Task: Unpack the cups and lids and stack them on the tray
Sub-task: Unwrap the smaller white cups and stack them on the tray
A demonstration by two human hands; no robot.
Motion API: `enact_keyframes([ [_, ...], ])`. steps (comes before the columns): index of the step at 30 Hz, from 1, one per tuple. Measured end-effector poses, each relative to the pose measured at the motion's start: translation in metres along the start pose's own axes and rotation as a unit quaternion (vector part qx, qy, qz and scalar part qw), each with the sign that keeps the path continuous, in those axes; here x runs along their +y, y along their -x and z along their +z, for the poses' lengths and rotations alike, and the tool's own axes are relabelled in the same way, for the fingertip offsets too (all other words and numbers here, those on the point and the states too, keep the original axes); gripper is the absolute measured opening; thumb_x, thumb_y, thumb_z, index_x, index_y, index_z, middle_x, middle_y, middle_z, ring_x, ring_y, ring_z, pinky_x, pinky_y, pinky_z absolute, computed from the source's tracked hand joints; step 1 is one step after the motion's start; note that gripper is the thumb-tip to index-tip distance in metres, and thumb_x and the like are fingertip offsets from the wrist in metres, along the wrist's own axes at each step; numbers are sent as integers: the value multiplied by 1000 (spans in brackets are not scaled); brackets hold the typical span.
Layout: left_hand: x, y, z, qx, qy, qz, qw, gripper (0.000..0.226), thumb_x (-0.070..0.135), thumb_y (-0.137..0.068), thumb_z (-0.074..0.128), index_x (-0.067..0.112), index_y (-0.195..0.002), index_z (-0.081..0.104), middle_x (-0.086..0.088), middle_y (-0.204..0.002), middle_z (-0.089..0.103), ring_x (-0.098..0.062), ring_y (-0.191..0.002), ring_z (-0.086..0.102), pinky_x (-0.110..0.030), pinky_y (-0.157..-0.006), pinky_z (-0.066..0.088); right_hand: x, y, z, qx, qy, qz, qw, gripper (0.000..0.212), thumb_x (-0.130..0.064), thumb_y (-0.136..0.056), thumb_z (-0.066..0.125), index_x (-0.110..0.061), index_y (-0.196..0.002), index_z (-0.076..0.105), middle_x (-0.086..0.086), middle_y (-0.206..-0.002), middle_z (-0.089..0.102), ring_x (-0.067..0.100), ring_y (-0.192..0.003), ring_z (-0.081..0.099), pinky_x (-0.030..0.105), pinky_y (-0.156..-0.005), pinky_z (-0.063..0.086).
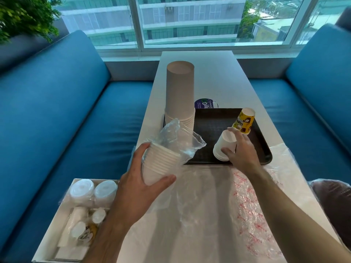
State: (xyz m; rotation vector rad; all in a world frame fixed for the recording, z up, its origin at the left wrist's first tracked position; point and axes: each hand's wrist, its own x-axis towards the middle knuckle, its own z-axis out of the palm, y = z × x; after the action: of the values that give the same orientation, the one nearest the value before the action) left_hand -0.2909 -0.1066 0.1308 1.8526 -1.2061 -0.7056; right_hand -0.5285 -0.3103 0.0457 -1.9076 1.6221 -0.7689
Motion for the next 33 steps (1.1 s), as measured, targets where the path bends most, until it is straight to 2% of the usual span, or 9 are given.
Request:
enact_keyframes([
  [8, -7, -2, 3, 7, -18, 23, 1000, 89, 51, -70, 83, 61, -136, 24, 21, -123, 49, 3, -100, 52, -14, -72, 42, 3, -2, 2, -8, 4, 19, 1000, 76, -13, -85, 79, -30, -149, 40, 7, -150, 45, 32, -134, 47, 54, -107, 44],
  [13, -7, -1, 4, -2, -19, 34, 999, 87, 52, -70, 83, 64, -132, 24, 36, -113, 44, 3, -100, 52, -19, -75, 46, -14, 1, -5, 33, 81, 8, 996, 74, -32, -84, 80, -31, -145, 39, 7, -148, 45, 34, -133, 44, 59, -108, 37],
  [15, -7, 0, 4, -6, -22, 34, 999, 85, 53, -70, 83, 66, -130, 24, 35, -114, 46, 1, -101, 53, -29, -81, 50, -34, 4, -14, 84, 13, -31, 996, 53, -28, -89, 75, -27, -135, 48, 4, -137, 54, 28, -126, 51, 50, -105, 44],
  [17, -8, 0, 3, -11, -27, 32, 999, 84, 54, -71, 83, 67, -130, 24, 32, -114, 49, -1, -102, 54, -34, -85, 52, -63, 10, -28, 92, -99, -74, 988, 24, -17, -94, 68, -24, -116, 61, -5, -112, 66, 18, -107, 64, 22, -88, 52],
  [19, -8, 1, 3, -18, -30, 27, 999, 84, 56, -71, 82, 66, -132, 24, 27, -118, 51, -4, -104, 55, -33, -87, 52, -93, 20, -46, 45, -163, -119, 978, 18, -8, -95, 64, -25, -96, 68, -12, -91, 71, 10, -83, 70, 8, -71, 49],
  [22, -9, 1, 2, -26, -34, 24, 999, 86, 56, -71, 81, 62, -136, 25, 20, -125, 52, -5, -105, 55, -23, -82, 49, -130, 32, -63, -135, -136, -199, 961, 28, -6, -95, 63, -32, -88, 72, -16, -78, 72, 7, -71, 70, 15, -71, 53],
  [25, -7, 2, 2, -38, -48, 17, 998, 88, 58, -71, 81, 59, -138, 24, 22, -126, 47, -4, -106, 51, -17, -80, 44, -145, 35, -62, -302, -49, -225, 925, 18, -13, -94, 68, -28, -97, 77, -16, -88, 74, 13, -78, 73, 25, -78, 60],
  [29, -7, 5, 0, -44, -63, 12, 997, 88, 62, -71, 79, 59, -137, 21, 23, -123, 47, -5, -105, 53, -23, -85, 49, -151, 39, -50, -370, -67, -211, 903, 16, -26, -88, 75, -23, -103, 79, -10, -96, 76, 18, -85, 71, 28, -83, 59],
  [33, -7, 7, -2, -44, -87, 13, 995, 88, 63, -73, 77, 57, -139, 19, 24, -121, 44, -6, -105, 52, -25, -89, 49, -154, 44, -40, -383, -78, -208, 897, 27, -39, -82, 73, -23, -103, 79, -11, -97, 75, 9, -87, 69, 27, -84, 56],
])
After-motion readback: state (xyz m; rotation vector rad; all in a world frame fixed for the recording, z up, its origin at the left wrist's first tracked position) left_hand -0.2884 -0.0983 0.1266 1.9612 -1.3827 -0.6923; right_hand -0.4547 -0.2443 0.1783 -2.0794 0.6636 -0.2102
